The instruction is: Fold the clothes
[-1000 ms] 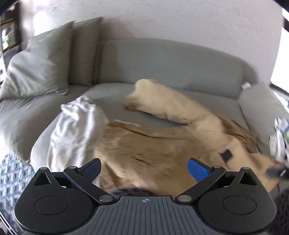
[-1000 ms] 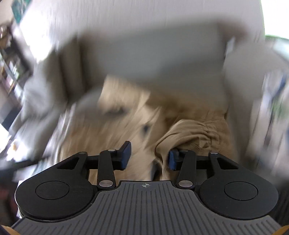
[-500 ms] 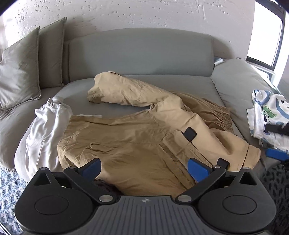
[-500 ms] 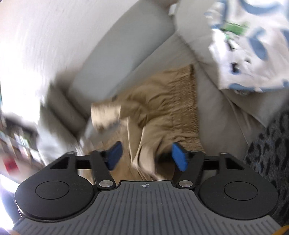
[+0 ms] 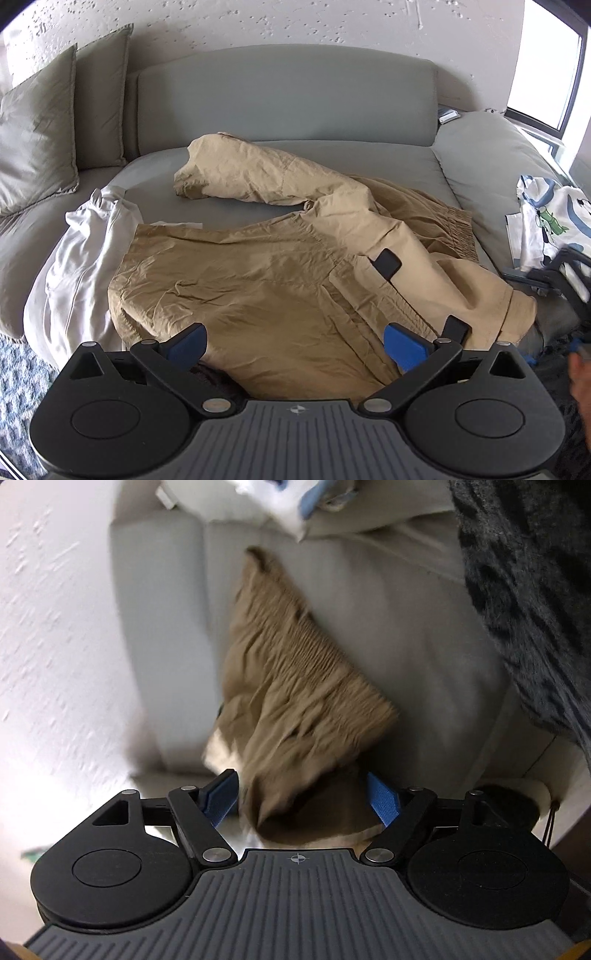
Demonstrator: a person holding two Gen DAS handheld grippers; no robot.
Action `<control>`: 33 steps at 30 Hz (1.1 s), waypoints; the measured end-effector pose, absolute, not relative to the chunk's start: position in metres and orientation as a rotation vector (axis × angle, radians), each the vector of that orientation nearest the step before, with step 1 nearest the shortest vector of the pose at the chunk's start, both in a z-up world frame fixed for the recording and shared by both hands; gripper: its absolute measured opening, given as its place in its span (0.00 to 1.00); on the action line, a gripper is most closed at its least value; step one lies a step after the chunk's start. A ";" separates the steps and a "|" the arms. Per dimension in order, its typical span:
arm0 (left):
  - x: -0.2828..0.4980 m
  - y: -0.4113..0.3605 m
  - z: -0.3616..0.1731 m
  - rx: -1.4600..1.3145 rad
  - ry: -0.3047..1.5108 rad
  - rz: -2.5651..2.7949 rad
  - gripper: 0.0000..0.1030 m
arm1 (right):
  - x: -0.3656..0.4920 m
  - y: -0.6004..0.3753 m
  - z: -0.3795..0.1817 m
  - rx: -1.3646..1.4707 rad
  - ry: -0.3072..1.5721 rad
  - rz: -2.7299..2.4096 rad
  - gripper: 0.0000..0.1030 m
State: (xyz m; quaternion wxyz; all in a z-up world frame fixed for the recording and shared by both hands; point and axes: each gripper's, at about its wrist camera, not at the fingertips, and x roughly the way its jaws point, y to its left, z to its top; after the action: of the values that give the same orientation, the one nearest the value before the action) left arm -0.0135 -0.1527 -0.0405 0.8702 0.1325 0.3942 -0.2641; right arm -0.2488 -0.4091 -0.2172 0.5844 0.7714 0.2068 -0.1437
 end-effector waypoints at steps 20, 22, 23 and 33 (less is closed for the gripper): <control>0.032 -0.064 0.045 -0.081 0.572 -0.318 0.99 | -0.144 -0.333 0.198 0.126 -0.345 -0.131 0.05; 0.030 -0.053 0.042 -0.101 0.588 -0.295 0.99 | -0.139 -0.301 0.197 0.038 -0.245 0.017 0.07; 0.028 -0.048 0.039 -0.104 0.600 -0.284 0.99 | -0.135 -0.288 0.184 0.011 -0.164 0.082 0.08; 0.019 -0.031 -0.015 -0.017 0.776 -0.320 0.98 | -0.153 -0.241 -0.101 -0.042 0.832 0.203 0.08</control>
State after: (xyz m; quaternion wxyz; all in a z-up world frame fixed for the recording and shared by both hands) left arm 0.0192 -0.0307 -0.0154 0.9132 -0.0081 0.3767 -0.1552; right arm -0.1528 -0.2406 -0.1014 0.9095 -0.0204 0.4034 0.0984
